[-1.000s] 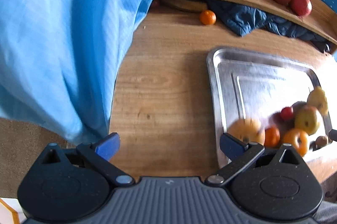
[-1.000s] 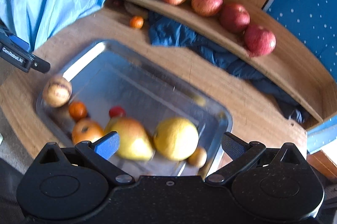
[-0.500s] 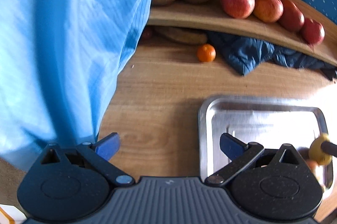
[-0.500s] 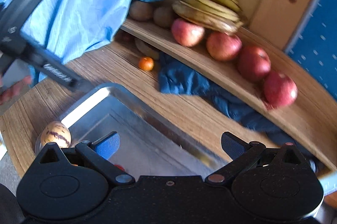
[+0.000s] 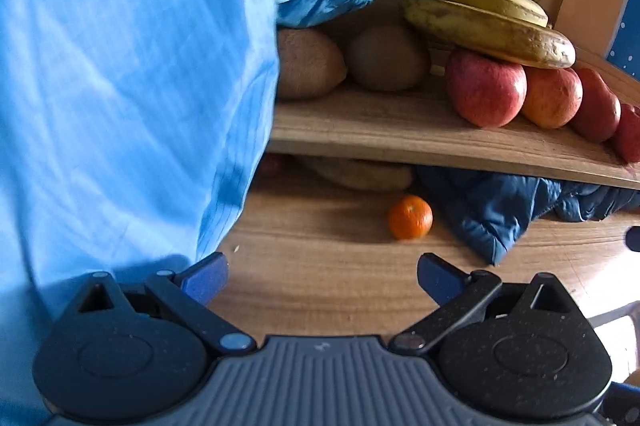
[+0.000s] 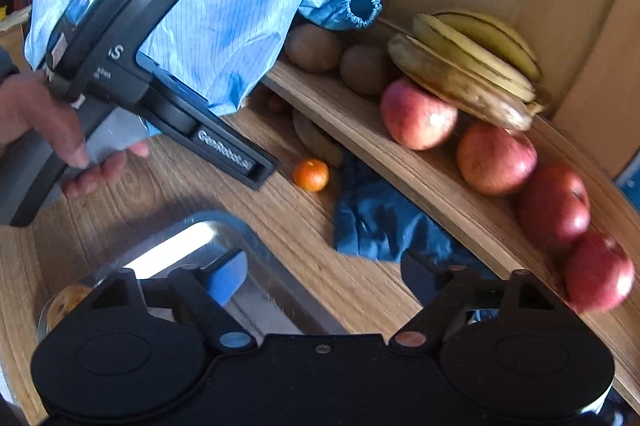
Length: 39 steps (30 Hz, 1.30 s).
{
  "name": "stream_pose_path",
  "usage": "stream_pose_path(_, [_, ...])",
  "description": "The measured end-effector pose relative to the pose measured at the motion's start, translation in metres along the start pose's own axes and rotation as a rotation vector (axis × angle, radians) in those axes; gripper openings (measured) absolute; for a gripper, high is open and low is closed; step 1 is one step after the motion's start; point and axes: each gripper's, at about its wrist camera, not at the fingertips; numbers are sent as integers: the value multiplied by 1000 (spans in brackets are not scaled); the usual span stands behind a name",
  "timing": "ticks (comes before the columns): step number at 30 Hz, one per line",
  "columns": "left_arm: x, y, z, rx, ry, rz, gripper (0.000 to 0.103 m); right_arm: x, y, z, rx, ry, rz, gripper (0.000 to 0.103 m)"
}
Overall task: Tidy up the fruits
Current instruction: 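Move the left tool toward another cherry tomato while the right tool approaches another tangerine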
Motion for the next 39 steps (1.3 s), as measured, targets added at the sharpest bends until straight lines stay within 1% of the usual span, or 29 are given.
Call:
stream_pose_path(4, [-3,-4,-10,-24,13,-21,101,-1,-3,-16,-5,-10,-1,76])
stream_pose_path(8, [-7,-5,-21,-49,34,-32,94,1,-5,-29,-10,-14,30,71])
stream_pose_path(9, [-6,-6,-24,-52,42,-31,92,2,-5,-33,-11,-16,39,70])
stream_pose_path(11, [-5,-6,-31,-55,46,-18,90,3,-6,-39,-16,-15,46,69])
stream_pose_path(13, [-3,-6,-36,-59,32,-2,87,3,-8,-46,-19,-30,25,68])
stream_pose_path(15, [0,-4,-40,-60,3,11,85,5,-9,-53,-17,-52,10,68])
stream_pose_path(17, [3,-4,-43,-70,-28,23,85,7,-9,-61,-16,-60,2,68])
stream_pose_path(23, [10,0,-51,-114,-41,61,83,3,-8,-71,-11,-65,-126,67])
stream_pose_path(25, [8,0,-55,-125,-44,63,83,3,-8,-72,-18,-59,-138,67])
stream_pose_path(28, [9,3,-60,-147,-55,55,83,5,-9,-75,-20,-53,-136,63])
stream_pose_path(31, [9,4,-69,-163,-77,55,76,7,-11,-78,-20,-49,-139,63])
stream_pose_path(34, [6,9,-72,-175,-81,71,69,9,-12,-81,-16,-53,-133,62])
stream_pose_path(35, [5,8,-73,-177,-75,73,65,10,-12,-82,-14,-55,-131,62])
stream_pose_path(36, [7,7,-74,-178,-63,72,56,10,-12,-82,-14,-56,-131,62])
stream_pose_path(37, [6,8,-75,-168,-42,73,52,10,-12,-82,-13,-59,-131,62])
stream_pose_path(39, [6,10,-75,-159,-24,84,51,10,-12,-83,-10,-64,-125,62])
Point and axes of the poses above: each gripper's, at about its wrist camera, not at the fingertips, and z roughly against the way its jaws point, x to its left, y to its underside, and after that the axes turned 8 degrees about -x, right-handed
